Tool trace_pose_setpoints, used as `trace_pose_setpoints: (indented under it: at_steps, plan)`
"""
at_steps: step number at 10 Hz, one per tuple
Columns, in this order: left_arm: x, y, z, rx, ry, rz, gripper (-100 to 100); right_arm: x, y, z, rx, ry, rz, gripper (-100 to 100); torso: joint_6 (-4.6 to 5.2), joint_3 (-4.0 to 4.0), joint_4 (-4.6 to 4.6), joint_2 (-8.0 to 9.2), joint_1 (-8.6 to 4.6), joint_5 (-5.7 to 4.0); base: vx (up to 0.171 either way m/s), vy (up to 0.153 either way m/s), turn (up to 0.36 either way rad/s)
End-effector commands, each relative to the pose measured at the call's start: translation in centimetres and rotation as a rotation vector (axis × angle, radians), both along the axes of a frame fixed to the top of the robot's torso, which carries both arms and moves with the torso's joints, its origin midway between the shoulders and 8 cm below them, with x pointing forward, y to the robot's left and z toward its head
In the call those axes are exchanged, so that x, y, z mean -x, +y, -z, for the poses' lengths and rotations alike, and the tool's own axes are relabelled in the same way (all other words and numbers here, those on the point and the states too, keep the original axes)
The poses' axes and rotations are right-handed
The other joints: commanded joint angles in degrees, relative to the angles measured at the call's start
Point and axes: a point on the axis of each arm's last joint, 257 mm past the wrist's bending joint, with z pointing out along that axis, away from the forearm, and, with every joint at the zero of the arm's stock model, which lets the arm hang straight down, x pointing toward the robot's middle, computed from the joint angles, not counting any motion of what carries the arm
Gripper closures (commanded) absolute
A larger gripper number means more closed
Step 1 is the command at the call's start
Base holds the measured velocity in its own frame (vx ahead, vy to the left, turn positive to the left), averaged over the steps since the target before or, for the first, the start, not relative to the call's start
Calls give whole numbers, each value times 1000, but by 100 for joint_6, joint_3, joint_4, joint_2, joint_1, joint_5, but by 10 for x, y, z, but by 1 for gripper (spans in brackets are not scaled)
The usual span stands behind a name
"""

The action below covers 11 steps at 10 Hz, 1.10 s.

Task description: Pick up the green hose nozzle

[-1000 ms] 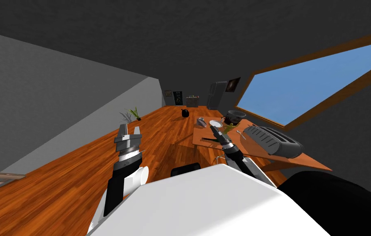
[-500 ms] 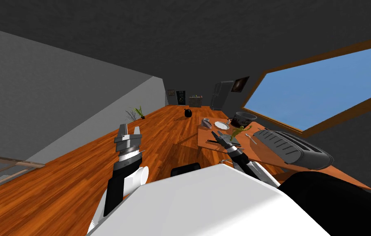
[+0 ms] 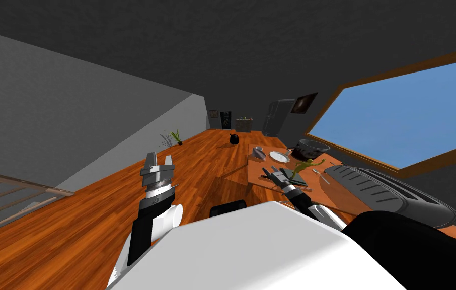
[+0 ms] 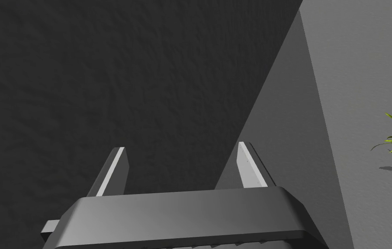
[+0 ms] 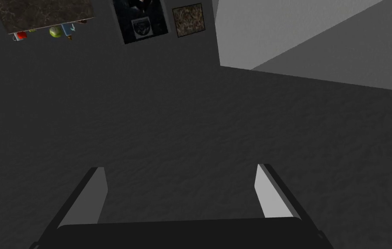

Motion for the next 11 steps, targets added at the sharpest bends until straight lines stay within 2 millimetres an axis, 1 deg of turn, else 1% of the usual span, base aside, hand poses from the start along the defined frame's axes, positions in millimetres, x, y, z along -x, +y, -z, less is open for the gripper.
trace_pose_setpoints:
  at_steps: [1,2,3,4,5,6,7,8,9,10,11]
  plan:
    - [0,0,0,0,0,0,0,13,-21,25,84,76,37,-100,0,0,0,0,0,0,75,65,129]
    - [0,0,0,0,0,0,0,13,-20,27,98,82,33,-100,-1,0,0,0,4,0,62,50,61]
    - [0,0,0,0,0,0,0,28,-39,49,161,148,63,-100,-1,1,0,2,0,0,78,44,168]
    - [0,0,0,0,0,0,0,28,-39,52,178,155,58,-100,-3,-1,0,-2,-4,-2,68,29,78]
    - [0,0,0,0,0,0,0,44,-58,73,236,222,86,-100,1,1,0,2,-7,-2,77,41,158]
    - [0,0,0,0,0,0,0,45,-57,76,255,230,80,-100,-2,0,0,-1,-4,-2,70,28,80]
    - [0,0,0,0,0,0,0,63,-77,96,311,300,104,-100,0,1,0,2,-7,-1,88,21,148]
    - [0,0,0,0,0,0,0,64,-76,99,330,308,97,-100,-2,-1,0,-3,-11,-2,67,18,84]
    - [0,0,0,0,0,0,0,84,-95,118,382,377,117,-100,0,1,0,2,-11,-3,75,21,162]
    - [0,0,0,0,0,0,0,85,-94,121,401,388,110,-100,-1,1,0,1,-11,-2,67,12,92]
    - [0,0,0,0,0,0,0,107,-113,140,446,457,128,-100,0,1,1,3,-14,-3,100,13,190]
